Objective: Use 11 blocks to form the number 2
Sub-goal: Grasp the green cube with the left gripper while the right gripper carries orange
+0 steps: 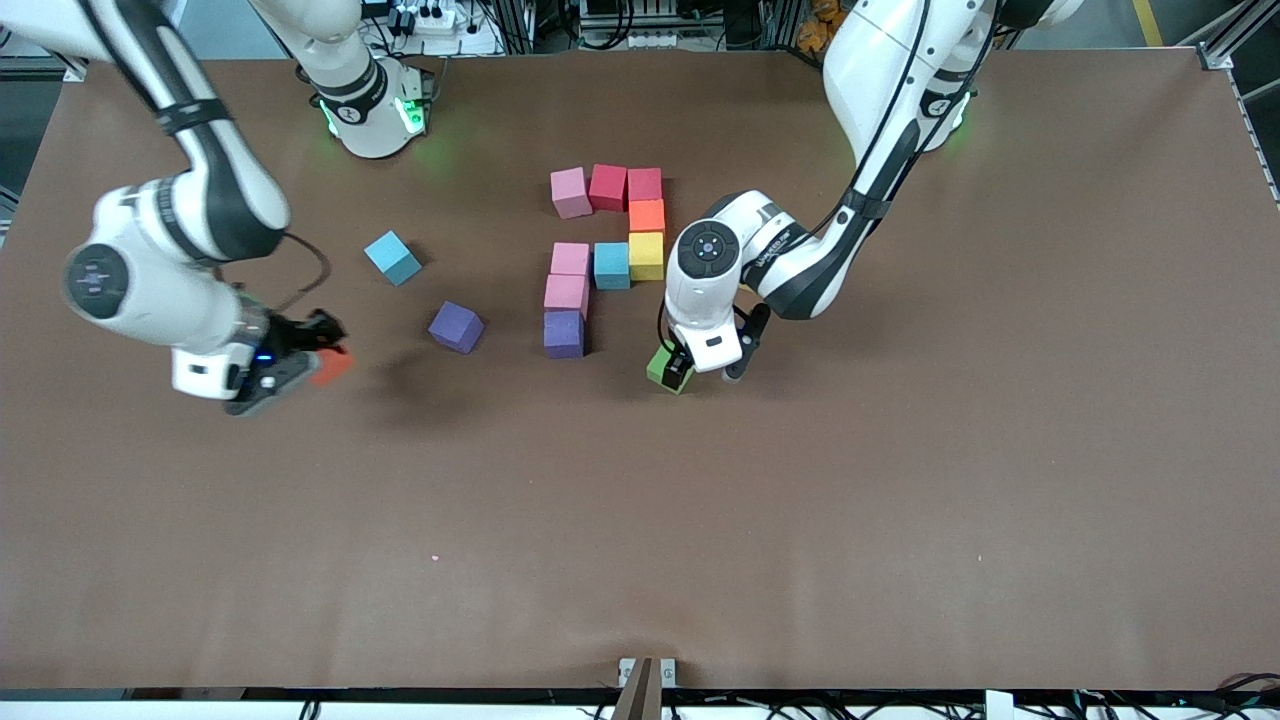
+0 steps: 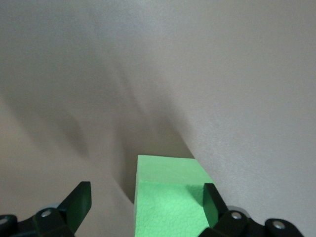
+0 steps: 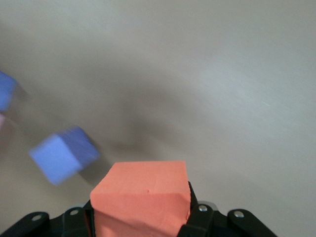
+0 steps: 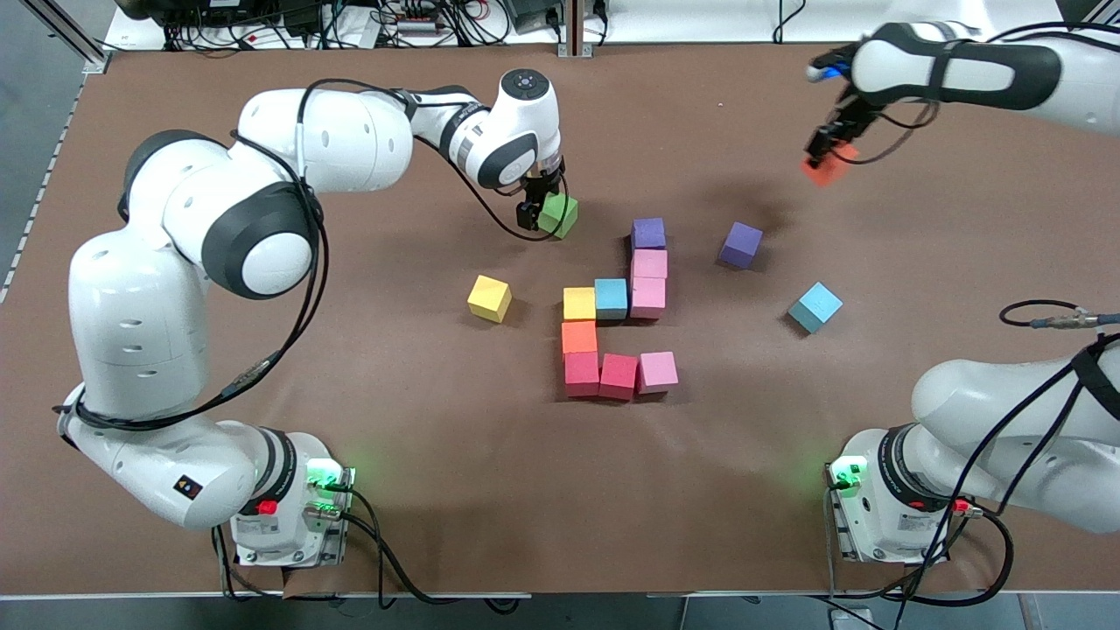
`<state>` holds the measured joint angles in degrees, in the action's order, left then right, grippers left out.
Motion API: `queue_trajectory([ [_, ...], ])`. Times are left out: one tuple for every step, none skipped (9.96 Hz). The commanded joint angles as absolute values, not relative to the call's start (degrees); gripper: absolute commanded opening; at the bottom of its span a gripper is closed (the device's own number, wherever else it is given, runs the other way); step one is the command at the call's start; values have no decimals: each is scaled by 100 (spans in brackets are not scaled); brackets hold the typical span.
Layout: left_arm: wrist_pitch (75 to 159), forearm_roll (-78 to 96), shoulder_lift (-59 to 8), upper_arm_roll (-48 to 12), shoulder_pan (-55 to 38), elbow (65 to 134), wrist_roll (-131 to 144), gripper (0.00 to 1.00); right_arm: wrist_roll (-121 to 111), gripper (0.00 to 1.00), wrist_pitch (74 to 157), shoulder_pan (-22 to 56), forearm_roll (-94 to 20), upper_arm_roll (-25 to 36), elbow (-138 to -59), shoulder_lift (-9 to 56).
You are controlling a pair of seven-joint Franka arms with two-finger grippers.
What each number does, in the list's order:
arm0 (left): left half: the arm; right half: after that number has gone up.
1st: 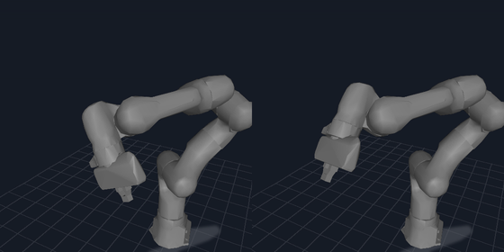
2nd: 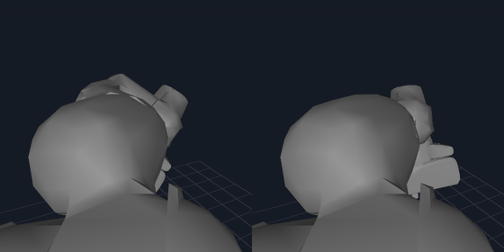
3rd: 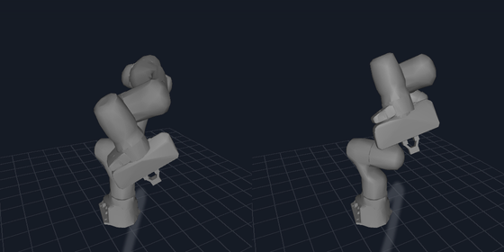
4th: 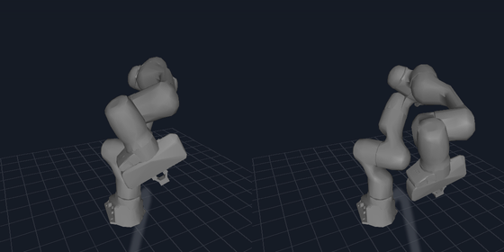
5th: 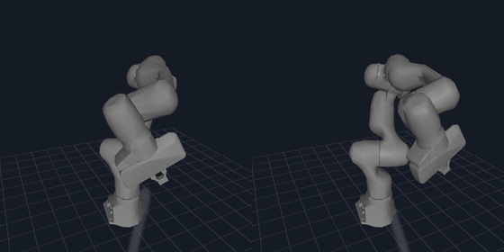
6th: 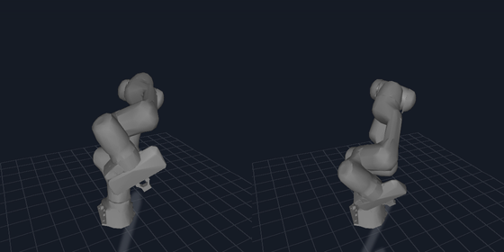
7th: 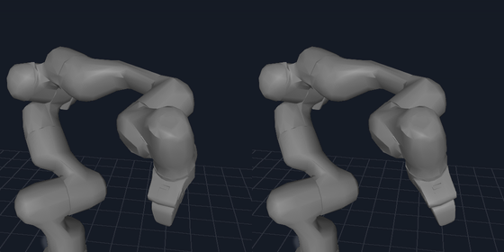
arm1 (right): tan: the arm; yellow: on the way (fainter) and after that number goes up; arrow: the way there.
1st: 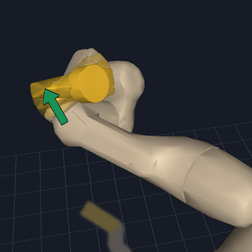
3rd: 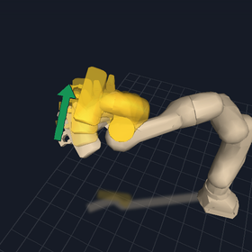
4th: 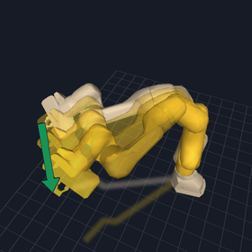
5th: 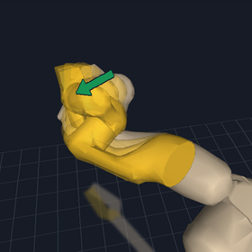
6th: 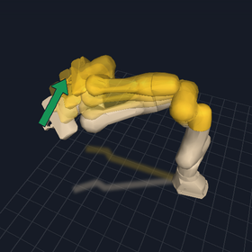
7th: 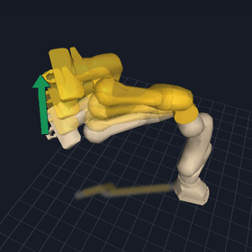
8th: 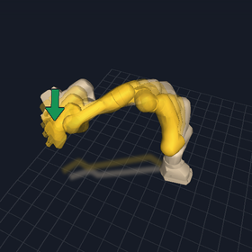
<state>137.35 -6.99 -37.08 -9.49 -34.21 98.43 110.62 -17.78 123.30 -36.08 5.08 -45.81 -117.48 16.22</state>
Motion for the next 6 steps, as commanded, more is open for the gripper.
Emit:
queue_trajectory([
  [13860,-642,-3622,-940,-3402,9905,11153,100,-665,26,12392,-3044,396,-4588,-11514,1827],
  [13860,-642,-3586,-940,-3401,9888,11145,100,-146,26,12654,-2789,396,-4579,-11531,1924],
  [13869,-624,-3595,-940,-3401,9827,11153,100,381,26,13013,-2516,422,-4570,-11523,2160],
  [13956,-615,-3630,-940,-3401,9826,11145,100,987,26,13434,-2192,500,-4544,-11514,2406],
  [14079,-615,-3726,-940,-3436,9826,11153,100,1419,26,13699,-1814,623,-4370,-11461,2600],
  [14124,-615,-3770,-940,-3445,9826,11145,100,1772,26,13737,-1358,789,-4038,-11278,2697],
])
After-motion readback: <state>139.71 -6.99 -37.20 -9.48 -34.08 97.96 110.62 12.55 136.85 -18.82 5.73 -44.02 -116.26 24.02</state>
